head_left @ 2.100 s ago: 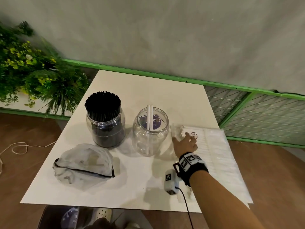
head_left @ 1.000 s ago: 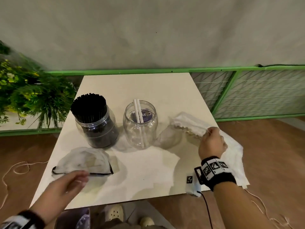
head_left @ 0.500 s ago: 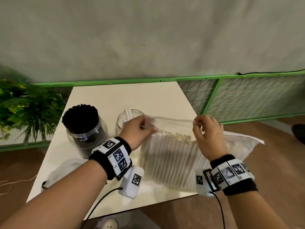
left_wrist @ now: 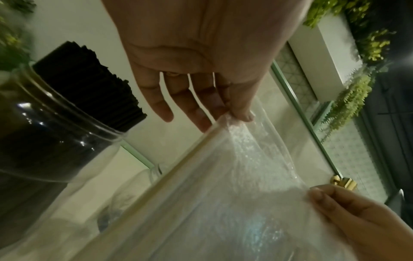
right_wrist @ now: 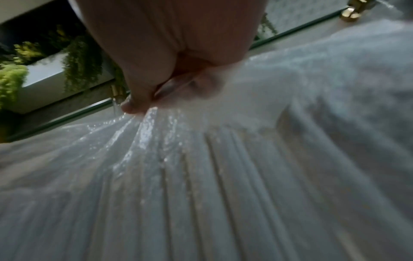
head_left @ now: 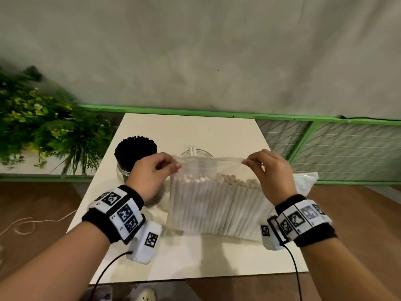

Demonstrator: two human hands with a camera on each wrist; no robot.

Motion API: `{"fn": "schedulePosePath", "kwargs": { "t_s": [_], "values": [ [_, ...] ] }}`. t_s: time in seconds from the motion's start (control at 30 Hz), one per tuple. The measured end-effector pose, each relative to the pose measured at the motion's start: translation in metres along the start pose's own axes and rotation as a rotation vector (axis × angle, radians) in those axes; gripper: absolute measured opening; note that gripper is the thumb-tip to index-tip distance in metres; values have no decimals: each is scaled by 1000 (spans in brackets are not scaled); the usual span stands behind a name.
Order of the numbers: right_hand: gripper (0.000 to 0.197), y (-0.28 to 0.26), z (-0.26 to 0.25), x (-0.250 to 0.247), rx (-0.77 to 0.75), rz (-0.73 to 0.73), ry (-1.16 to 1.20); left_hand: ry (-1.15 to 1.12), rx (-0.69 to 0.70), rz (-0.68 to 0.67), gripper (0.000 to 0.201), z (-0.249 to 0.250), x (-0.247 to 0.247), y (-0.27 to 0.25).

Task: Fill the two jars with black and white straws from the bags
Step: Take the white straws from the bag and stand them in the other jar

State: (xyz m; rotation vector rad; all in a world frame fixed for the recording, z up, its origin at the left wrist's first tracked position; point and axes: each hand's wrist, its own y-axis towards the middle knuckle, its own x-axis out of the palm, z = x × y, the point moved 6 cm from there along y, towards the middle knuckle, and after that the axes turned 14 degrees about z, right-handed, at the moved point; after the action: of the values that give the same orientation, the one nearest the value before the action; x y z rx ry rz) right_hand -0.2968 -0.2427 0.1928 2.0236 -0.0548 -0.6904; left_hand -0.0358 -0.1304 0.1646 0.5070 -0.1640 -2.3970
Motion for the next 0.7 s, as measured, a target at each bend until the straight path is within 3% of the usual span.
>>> {"fn": "schedulePosePath", "kwargs": {
  "t_s": [0.2,0.27,0.37,0.43,0.5,0.6,0.7],
  "values": [
    [15,13,-6,26,-56,-78,-33,86,20,94,7,-4,-17,15],
    [18,14,-6,26,-55,-26,-41,101,41,133,4,1,-21,18],
    [21,14,-1,33,-2,-37,-88,113,36,126,6,1,-20,19],
    [15,12,5,44,43,-119,-132,147,28,113,10,-3,-19,18],
    [10,14,5,46,49,-107,-173,141,31,125,6,-3,-20,17],
    [11,23,-19,51,16,-70,-110,95,30,150,4,-3,-23,18],
    [26,23,-68,82,-97,-176,52,61,1,151,6,-5,-25,21]
  ]
}}
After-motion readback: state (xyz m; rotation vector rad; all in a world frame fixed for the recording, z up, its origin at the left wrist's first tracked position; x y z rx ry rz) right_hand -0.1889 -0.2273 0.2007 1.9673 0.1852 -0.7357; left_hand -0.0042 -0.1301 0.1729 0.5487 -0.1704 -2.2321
